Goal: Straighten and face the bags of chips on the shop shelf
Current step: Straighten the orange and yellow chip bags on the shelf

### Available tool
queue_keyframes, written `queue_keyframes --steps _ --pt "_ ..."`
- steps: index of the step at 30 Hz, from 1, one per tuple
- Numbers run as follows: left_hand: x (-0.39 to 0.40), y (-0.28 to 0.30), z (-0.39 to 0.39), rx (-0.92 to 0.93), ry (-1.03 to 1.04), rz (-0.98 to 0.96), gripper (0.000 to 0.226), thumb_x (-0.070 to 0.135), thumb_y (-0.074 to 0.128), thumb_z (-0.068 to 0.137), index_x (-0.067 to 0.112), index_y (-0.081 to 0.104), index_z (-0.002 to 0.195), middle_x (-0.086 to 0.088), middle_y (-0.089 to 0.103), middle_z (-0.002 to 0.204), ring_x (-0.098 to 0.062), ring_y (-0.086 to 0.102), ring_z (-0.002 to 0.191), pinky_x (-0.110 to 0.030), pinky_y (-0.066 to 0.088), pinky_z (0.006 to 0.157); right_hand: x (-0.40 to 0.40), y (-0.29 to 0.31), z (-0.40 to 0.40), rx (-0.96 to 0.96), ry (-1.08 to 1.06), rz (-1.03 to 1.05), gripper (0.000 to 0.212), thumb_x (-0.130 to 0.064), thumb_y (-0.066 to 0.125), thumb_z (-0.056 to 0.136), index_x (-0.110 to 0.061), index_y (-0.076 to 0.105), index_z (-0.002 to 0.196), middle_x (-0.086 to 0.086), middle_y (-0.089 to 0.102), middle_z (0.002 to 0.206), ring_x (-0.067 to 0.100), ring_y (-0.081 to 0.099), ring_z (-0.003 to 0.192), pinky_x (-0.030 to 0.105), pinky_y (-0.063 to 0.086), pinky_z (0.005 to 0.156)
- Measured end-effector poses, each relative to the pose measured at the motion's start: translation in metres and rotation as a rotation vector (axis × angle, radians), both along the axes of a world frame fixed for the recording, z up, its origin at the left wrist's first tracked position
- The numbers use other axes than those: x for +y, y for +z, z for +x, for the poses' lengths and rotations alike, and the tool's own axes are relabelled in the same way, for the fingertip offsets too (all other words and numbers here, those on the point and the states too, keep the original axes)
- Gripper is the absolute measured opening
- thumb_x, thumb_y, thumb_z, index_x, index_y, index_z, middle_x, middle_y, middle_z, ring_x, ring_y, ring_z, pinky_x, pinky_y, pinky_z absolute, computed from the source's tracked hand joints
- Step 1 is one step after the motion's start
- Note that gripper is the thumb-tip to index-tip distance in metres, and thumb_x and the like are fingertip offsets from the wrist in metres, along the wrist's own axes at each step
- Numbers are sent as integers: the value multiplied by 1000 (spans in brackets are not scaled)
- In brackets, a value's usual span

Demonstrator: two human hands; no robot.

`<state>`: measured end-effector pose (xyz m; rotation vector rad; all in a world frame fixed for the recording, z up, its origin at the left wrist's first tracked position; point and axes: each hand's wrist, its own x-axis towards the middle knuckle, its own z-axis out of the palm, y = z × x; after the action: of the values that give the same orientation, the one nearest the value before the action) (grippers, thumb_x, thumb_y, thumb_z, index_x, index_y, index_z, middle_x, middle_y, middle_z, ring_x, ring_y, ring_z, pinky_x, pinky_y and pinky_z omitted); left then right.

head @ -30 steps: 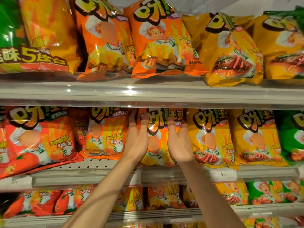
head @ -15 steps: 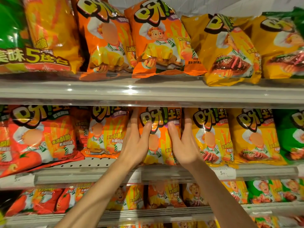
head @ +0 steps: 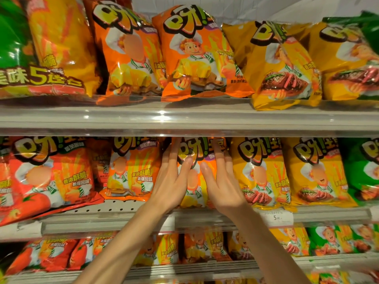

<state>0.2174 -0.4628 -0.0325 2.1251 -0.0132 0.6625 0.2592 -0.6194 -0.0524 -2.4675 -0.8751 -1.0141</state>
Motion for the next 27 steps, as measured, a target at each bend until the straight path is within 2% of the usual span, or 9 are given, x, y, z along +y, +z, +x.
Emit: queue_keyframes --steps 4,9,12,16,19,21,23,25,27 --pt "0 -2 -2 27 6 21 56 53 26 103 59 -6 149 8 4 167 -21 30 146 -23 25 101 1 -8 3 -227 -61 27 21 6 72 88 3 70 108 36 59 126 53 62 99 51 56 79" --pt "0 -4 1 9 36 24 57 51 27 104 52 -1 154 0 11 166 -25 33 144 -23 28 99 10 -10 2 -206 -74 33 26 7 40 101 4 60 118 37 53 132 52 56 101 52 53 79" --pt "0 -4 0 5 31 45 58 52 29 104 49 1 154 0 12 166 -21 31 145 -21 26 99 11 -5 -3 56 -20 147 29 -11 36 106 -2 47 131 30 49 137 47 51 113 53 50 88" --pt "5 -2 -10 -27 8 40 63 56 35 101 42 8 157 3 22 164 -14 24 148 -25 24 110 8 12 -21 367 20 380 59 -52 35 103 -22 28 154 6 37 151 20 36 139 36 36 109" --pt "13 1 -27 -48 4 38 63 52 46 100 35 21 155 15 34 152 2 31 138 -24 30 110 -6 13 -35 511 75 519 66 -61 41 98 -27 33 153 -3 36 155 15 34 145 42 36 117" --pt "17 -1 -43 -77 -4 12 55 46 55 99 35 35 149 21 41 145 6 39 132 -18 36 108 -20 7 -45 544 149 642 49 -50 54 98 -27 49 141 -8 52 141 6 50 132 36 47 109" --pt "18 -7 -63 -114 47 -19 46 40 60 97 36 46 140 20 49 137 9 47 124 -9 37 100 -34 4 -62 626 156 723 34 -34 61 98 -30 56 131 -14 61 124 0 60 115 16 51 94" --pt "15 -13 -84 -117 84 -99 34 36 62 97 36 55 130 17 60 122 1 58 110 -21 50 93 -49 -2 -77 615 114 696 24 -28 60 98 -27 62 122 -12 68 104 2 65 91 9 49 71" --pt "12 -25 -105 -56 78 -215 21 33 61 97 37 62 118 11 67 102 -11 65 91 -39 57 77 -62 -21 -89 562 98 669 11 -26 58 99 -23 66 105 -5 68 82 10 63 72 19 46 60"
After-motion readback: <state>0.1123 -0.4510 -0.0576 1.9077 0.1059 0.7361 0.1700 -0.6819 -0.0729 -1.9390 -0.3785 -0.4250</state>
